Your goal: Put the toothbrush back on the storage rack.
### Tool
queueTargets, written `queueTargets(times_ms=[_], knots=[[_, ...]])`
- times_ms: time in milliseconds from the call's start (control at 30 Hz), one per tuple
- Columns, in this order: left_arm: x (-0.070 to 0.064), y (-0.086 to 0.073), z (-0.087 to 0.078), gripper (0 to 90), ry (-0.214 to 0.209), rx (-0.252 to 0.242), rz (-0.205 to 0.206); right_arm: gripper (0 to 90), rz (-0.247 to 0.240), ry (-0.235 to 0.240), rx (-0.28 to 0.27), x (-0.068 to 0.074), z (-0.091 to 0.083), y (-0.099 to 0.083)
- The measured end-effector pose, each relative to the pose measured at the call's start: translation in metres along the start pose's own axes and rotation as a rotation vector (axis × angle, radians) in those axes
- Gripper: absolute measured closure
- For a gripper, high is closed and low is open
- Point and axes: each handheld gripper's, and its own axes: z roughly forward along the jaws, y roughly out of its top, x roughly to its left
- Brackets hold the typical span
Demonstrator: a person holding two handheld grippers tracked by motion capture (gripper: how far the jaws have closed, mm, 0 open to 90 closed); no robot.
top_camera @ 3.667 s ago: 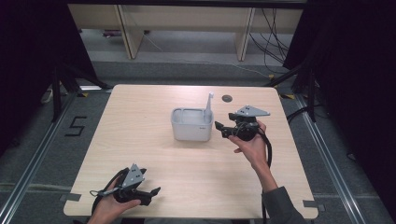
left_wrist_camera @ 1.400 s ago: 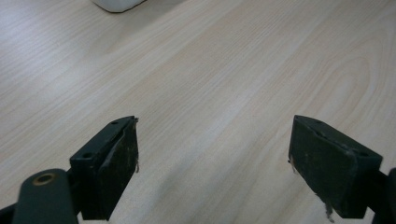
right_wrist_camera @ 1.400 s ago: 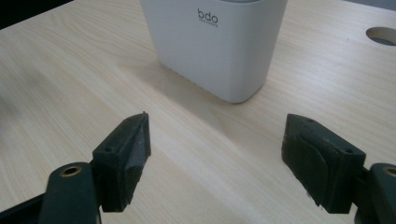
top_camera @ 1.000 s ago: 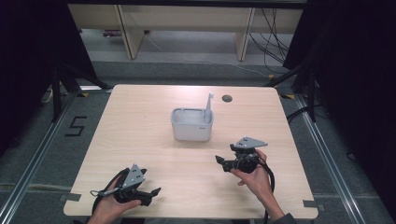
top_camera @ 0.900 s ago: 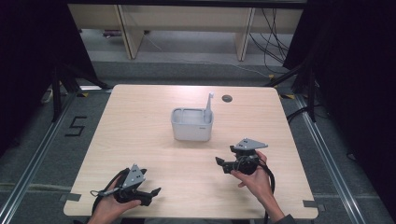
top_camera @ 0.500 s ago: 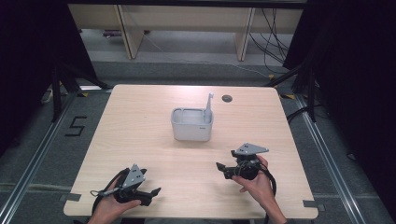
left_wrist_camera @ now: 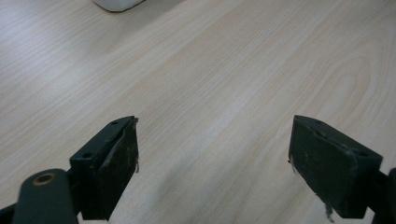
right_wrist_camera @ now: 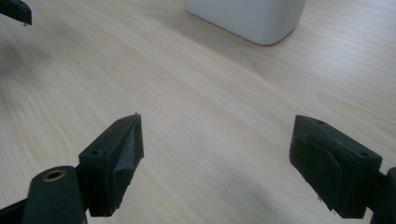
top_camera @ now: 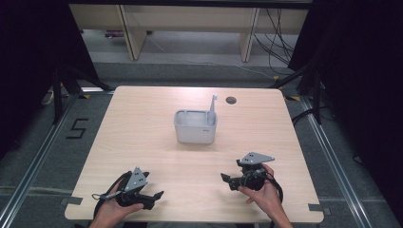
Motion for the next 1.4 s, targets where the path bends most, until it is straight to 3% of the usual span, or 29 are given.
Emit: queueTargets(times_ms=[333, 367, 400, 500, 533, 567, 600, 633, 667, 733, 767, 833, 867, 933, 1067, 1100, 1167, 1267, 1400], knots=[[0.000, 0.000, 0.000, 15.4, -0.001, 0.001, 0.002, 18.5, -0.003, 0.003, 0.019, 0.002, -0.004, -0.011], [0.000, 0.000, 0.000, 15.4, -0.002, 0.002, 0.006, 18.4, -0.033, -0.006, 0.023, 0.002, -0.005, -0.012], [0.000, 0.000, 0.000, 15.4, -0.002, 0.002, 0.005, 18.4, -0.023, -0.008, 0.022, 0.004, -0.005, -0.013], [-0.001, 0.000, 0.000, 15.4, 0.000, 0.000, -0.003, 18.1, -0.052, -0.005, 0.029, 0.005, -0.005, -0.015], [0.000, 0.000, 0.000, 15.4, 0.000, 0.002, 0.000, 18.0, -0.032, 0.000, 0.041, 0.006, -0.006, -0.016], [-0.001, 0.000, 0.000, 15.4, 0.000, 0.001, -0.002, 17.8, -0.057, 0.007, 0.035, 0.006, -0.005, -0.017], [-0.001, 0.000, 0.000, 15.4, 0.000, 0.001, -0.003, 17.7, -0.035, -0.003, 0.050, 0.008, -0.006, -0.018], [-0.001, 0.000, 0.000, 15.4, 0.000, 0.000, -0.004, 17.6, -0.064, -0.001, 0.044, 0.006, -0.006, -0.018], [0.000, 0.000, 0.000, 15.4, 0.000, 0.000, -0.002, 17.5, -0.043, -0.005, 0.051, 0.008, -0.007, -0.019], [-0.001, 0.000, 0.001, 15.4, -0.008, -0.010, -0.012, 17.4, -0.057, 0.003, 0.054, 0.008, -0.007, -0.021], [-0.001, 0.000, 0.001, 15.4, -0.007, -0.010, -0.011, 17.4, -0.024, -0.004, 0.063, 0.011, -0.008, -0.022], [-0.001, 0.000, 0.001, 15.4, -0.007, -0.011, -0.010, 17.4, -0.074, 0.005, 0.062, 0.008, -0.008, -0.024], [0.000, 0.000, 0.000, 15.4, -0.001, 0.003, 0.003, 17.4, -0.073, 0.001, 0.063, 0.009, -0.008, -0.024], [-0.002, 0.000, 0.001, 15.4, -0.008, -0.010, -0.011, 17.4, -0.084, 0.007, 0.077, 0.009, -0.008, -0.027], [-0.001, 0.000, 0.000, 15.4, 0.000, 0.000, -0.003, 17.4, -0.061, 0.000, 0.110, 0.012, -0.010, -0.030], [-0.001, 0.000, 0.001, 15.4, -0.007, -0.011, -0.009, 17.4, -0.095, 0.006, 0.096, 0.010, -0.008, -0.031], [-0.002, 0.000, 0.001, 15.4, -0.008, -0.010, -0.013, 17.4, -0.069, -0.004, 0.114, 0.012, -0.009, -0.033], [-0.002, 0.000, 0.001, 15.4, -0.008, -0.010, -0.012, 17.4, -0.071, -0.013, 0.136, 0.013, -0.010, -0.033], [-0.001, 0.000, 0.000, 15.4, 0.000, 0.000, -0.003, 17.5, -0.062, -0.016, 0.120, 0.014, -0.009, -0.035]])
